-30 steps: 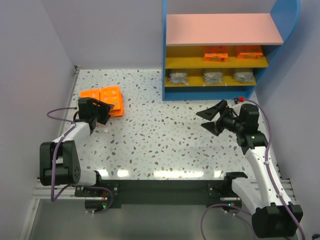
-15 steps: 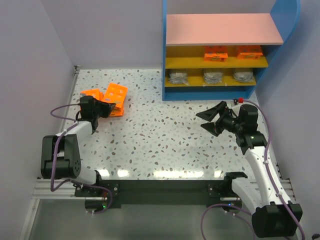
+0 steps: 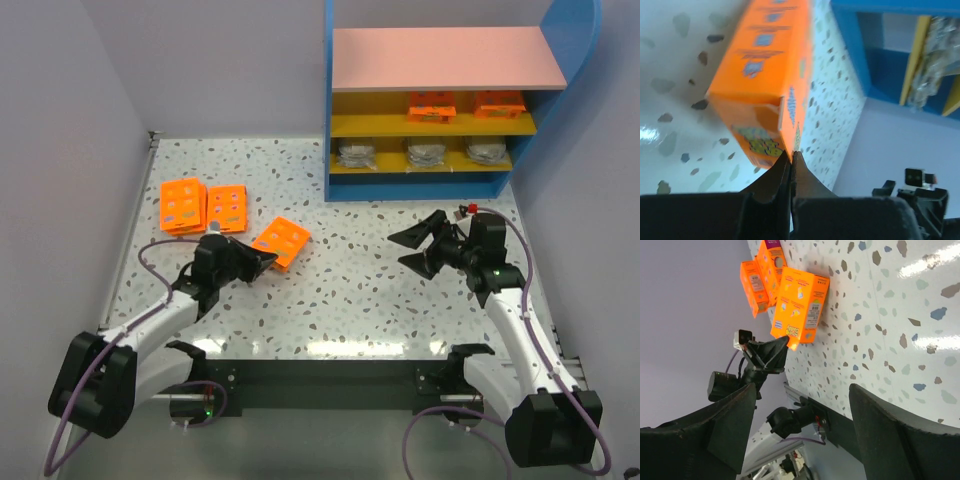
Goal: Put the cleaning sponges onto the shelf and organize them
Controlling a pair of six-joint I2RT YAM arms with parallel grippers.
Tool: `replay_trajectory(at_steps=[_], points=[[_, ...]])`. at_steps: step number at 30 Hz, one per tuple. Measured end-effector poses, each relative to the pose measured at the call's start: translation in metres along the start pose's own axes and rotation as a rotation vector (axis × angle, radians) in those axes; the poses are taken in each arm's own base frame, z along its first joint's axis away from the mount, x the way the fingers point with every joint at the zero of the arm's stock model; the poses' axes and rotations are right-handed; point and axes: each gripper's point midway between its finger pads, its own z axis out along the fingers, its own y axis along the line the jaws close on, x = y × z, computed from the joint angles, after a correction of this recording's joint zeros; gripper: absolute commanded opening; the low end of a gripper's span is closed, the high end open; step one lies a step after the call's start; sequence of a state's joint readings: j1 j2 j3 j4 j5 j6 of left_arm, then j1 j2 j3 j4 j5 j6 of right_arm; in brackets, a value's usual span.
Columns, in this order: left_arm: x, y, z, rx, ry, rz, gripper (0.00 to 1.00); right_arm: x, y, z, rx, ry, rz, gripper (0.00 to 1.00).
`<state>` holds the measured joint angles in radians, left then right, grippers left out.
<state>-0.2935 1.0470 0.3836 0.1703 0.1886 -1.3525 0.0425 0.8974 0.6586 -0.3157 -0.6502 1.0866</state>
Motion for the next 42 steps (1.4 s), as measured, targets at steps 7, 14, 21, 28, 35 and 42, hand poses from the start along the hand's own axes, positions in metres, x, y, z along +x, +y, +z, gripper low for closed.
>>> replay_trajectory(at_steps=[7,14,21,28,35,42], points=[[0.066,0.032,0.028,-0.127,0.129,-0.017,0.00,0.013,-0.025,0.010,0.061,0.075,0.006,0.78],[0.122,-0.006,0.083,-0.091,0.184,-0.045,0.00,0.019,-0.040,0.013,0.104,0.118,-0.027,0.79],[0.202,-0.039,0.101,-0.018,0.308,-0.100,0.21,0.034,-0.077,0.016,0.216,0.229,-0.034,0.81],[0.229,-0.035,0.095,-0.032,0.360,-0.154,0.78,0.041,-0.092,0.012,0.272,0.267,-0.049,0.82],[0.219,-0.026,0.071,-0.056,0.360,-0.108,0.82,0.047,-0.107,0.008,0.308,0.242,-0.001,0.82],[0.154,-0.074,0.019,0.052,0.265,0.031,0.86,0.062,-0.118,0.012,0.304,0.164,0.085,0.82]])
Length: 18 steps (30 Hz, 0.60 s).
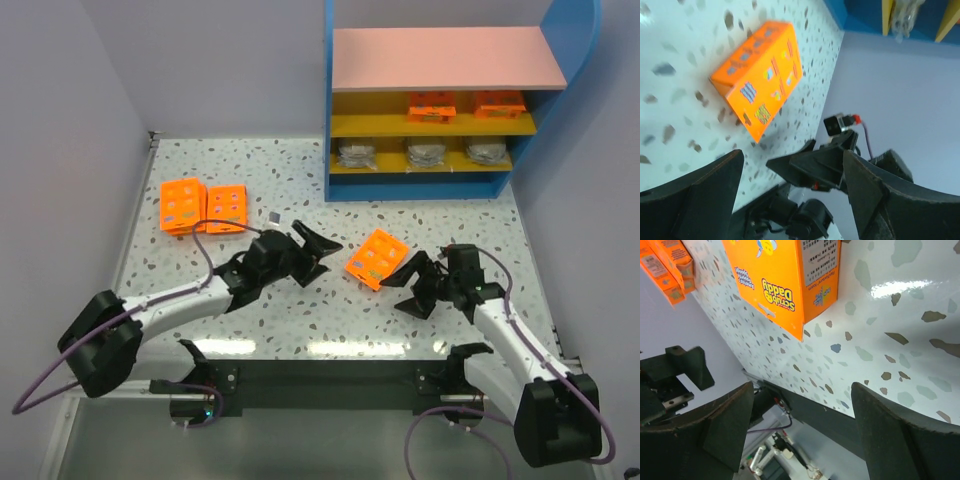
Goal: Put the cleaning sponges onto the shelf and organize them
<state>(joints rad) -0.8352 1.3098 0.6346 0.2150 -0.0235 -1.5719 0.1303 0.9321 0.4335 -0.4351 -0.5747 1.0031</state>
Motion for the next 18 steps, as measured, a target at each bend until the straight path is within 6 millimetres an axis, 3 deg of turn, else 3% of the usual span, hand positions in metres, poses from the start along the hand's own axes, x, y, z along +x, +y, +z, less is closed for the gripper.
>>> replay_trajectory(at_steps=[2,4,7,8,11,14,18], points=[[-0.028,0.001,-0.009,-0.009,-0.060,0.038,0.82,0.001,0.000,0.005,-0.016,-0.024,0.034,0.82],[-0.055,0.013,-0.010,-0.053,-0.116,0.092,0.76,0.002,-0.001,0.009,-0.023,-0.048,0.068,0.82],[-0.077,0.045,0.003,-0.194,-0.126,0.184,0.54,0.000,-0.001,0.016,-0.025,-0.078,0.112,0.82],[-0.080,0.054,0.011,-0.241,-0.111,0.225,0.43,0.000,0.000,0.018,-0.027,-0.084,0.123,0.81],[-0.084,0.067,0.038,-0.321,-0.053,0.345,0.21,-0.001,0.006,0.025,-0.037,-0.098,0.139,0.81],[-0.087,0.065,0.058,-0.329,-0.021,0.447,0.06,-0.001,0.011,0.030,-0.045,-0.105,0.143,0.80],[-0.088,0.053,0.079,-0.290,0.019,0.539,0.00,-0.001,0.014,0.033,-0.047,-0.122,0.150,0.80]])
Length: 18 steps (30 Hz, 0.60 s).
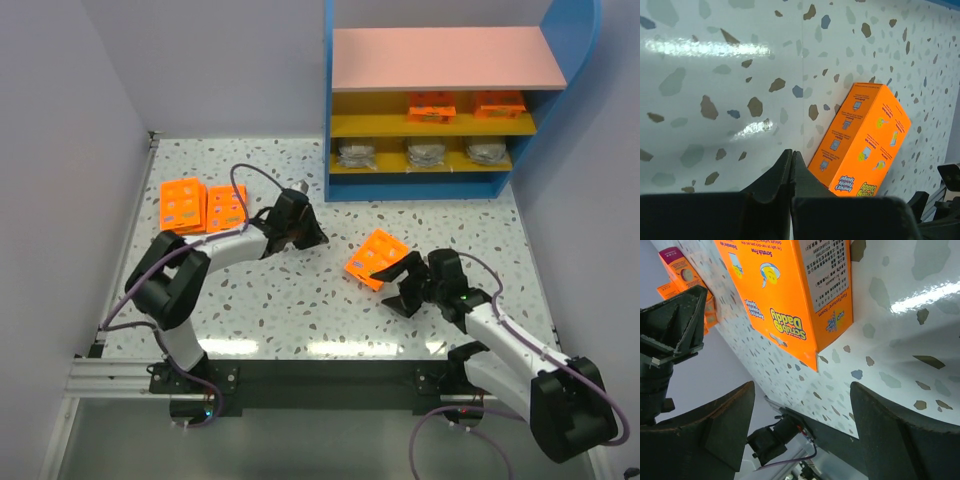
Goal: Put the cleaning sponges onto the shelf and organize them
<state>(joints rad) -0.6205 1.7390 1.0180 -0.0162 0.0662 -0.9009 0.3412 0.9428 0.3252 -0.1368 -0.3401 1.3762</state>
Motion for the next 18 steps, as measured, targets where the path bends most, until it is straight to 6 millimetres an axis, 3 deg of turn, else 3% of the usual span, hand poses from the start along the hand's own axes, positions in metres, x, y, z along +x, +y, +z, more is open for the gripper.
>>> replay_trajectory(at_steps=[4,10,18], points=[[0.010,-0.008,0.020,0.032,0.040,0.063,0.00,-0.002,0.001,0.002,0.002,-0.025,0.017,0.80],[0.065,-0.021,0.042,0.089,0.153,0.138,0.00,-0.011,0.003,0.007,-0.003,-0.079,0.051,0.80],[0.109,-0.049,0.036,0.172,0.227,0.192,0.00,-0.018,-0.013,0.015,0.057,-0.111,0.081,0.80]])
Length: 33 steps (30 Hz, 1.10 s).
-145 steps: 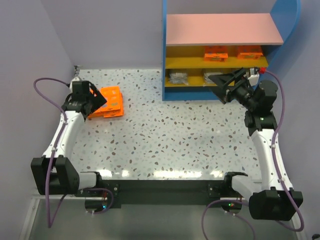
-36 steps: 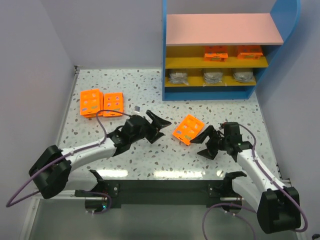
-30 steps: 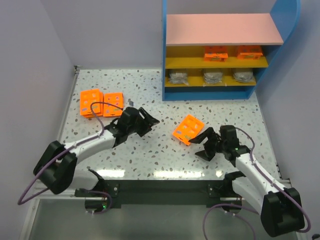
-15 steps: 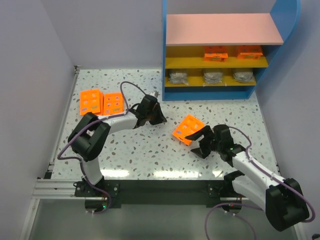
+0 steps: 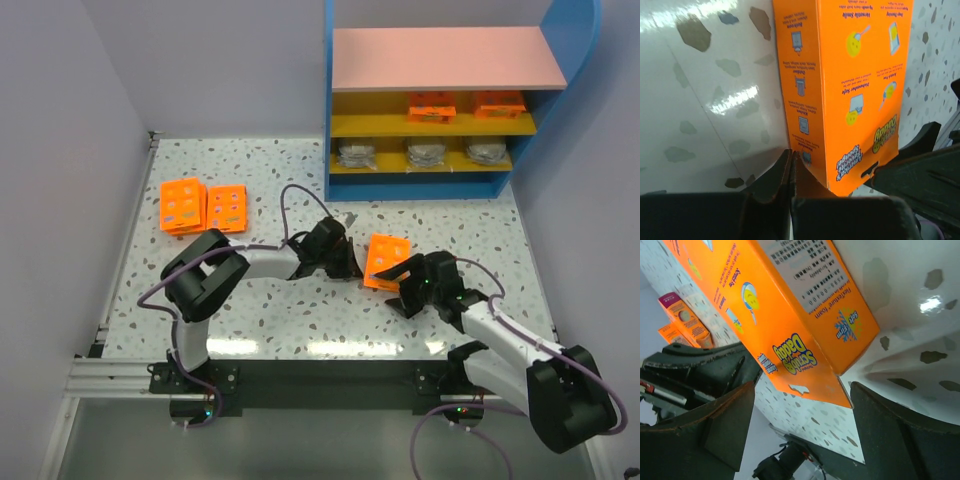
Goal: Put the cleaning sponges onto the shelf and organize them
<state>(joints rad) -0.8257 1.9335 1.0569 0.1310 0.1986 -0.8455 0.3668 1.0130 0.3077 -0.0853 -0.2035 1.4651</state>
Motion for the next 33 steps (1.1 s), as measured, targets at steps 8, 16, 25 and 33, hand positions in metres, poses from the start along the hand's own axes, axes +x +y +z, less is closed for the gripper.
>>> replay_trajectory(at_steps=[8,16,25,33], points=[[0.034,-0.011,-0.010,0.048,0.054,-0.029,0.00,-0.017,-0.011,-0.014,-0.012,-0.123,0.016,0.70],[0.039,-0.015,-0.011,0.073,0.073,-0.049,0.00,-0.027,-0.027,-0.007,-0.037,-0.180,0.061,0.42],[0.035,-0.019,-0.022,0.076,0.058,-0.049,0.00,-0.037,-0.001,-0.013,-0.139,-0.223,0.046,0.00],[-0.010,-0.029,-0.093,0.057,-0.105,-0.060,0.00,-0.031,0.033,-0.045,-0.225,-0.216,-0.010,0.00]])
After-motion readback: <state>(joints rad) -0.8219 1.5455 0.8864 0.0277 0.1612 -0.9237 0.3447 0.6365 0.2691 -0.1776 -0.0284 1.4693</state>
